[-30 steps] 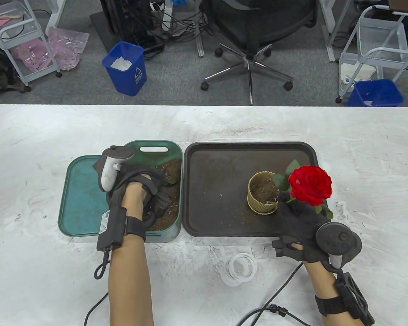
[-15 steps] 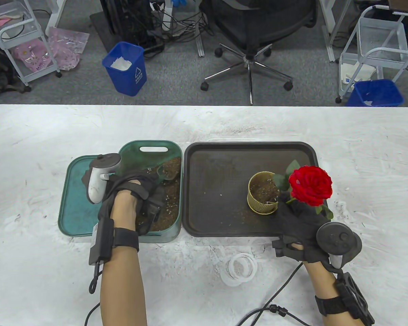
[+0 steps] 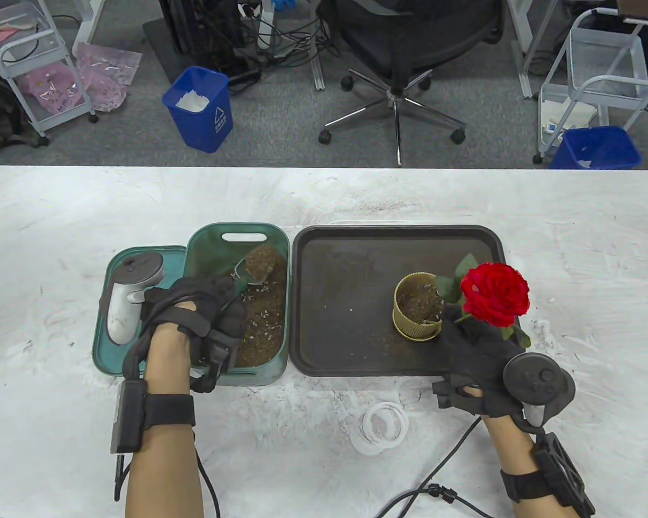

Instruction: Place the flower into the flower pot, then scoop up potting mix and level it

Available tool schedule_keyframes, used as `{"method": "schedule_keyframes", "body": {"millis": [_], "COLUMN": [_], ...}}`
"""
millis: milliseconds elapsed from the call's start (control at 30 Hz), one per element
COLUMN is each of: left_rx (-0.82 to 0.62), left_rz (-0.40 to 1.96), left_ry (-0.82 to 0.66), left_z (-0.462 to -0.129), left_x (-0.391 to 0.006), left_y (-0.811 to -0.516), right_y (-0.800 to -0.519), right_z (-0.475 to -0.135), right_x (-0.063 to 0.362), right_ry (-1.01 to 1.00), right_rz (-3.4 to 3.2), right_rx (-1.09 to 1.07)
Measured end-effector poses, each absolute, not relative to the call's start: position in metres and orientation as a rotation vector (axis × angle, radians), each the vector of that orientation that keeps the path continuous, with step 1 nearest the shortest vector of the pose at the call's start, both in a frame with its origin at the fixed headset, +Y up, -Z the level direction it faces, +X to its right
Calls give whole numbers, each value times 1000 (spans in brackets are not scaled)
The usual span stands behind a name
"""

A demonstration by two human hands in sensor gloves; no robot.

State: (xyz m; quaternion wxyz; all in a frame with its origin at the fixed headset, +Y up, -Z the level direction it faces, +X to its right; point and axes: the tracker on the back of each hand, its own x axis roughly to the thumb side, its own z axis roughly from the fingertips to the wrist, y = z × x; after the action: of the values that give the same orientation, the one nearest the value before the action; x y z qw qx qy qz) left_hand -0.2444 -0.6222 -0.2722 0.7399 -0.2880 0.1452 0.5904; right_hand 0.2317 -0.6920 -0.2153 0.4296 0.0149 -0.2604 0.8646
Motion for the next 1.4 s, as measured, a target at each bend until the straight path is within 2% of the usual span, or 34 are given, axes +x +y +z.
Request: {"method": "schedule_keyframes", "body": {"millis": [133,333,600,1067,1400], "left_rx": [-626,-668,-756,-837,-769], "left_rz": [1343,1352,1350,1154,958], "left_ry": [217,73,-74,-73,-17], "left_z": [-266,-264,-266,-273,-283], "left_x": [-233,-197,-130,-66,-36], "left_y": [-612,-602,-612,-636,-652], "right_y": [-692,-692,-692,-692,-692], "right_z": [-215,-215,-215,-216,-216], "right_x": [232,232,232,234,236], "right_ry": [-651,-653,-650,-643,-642], "right_rz": [2159,2160,2158,2152,2147], "right_rx": [38,35,32,25,14]}}
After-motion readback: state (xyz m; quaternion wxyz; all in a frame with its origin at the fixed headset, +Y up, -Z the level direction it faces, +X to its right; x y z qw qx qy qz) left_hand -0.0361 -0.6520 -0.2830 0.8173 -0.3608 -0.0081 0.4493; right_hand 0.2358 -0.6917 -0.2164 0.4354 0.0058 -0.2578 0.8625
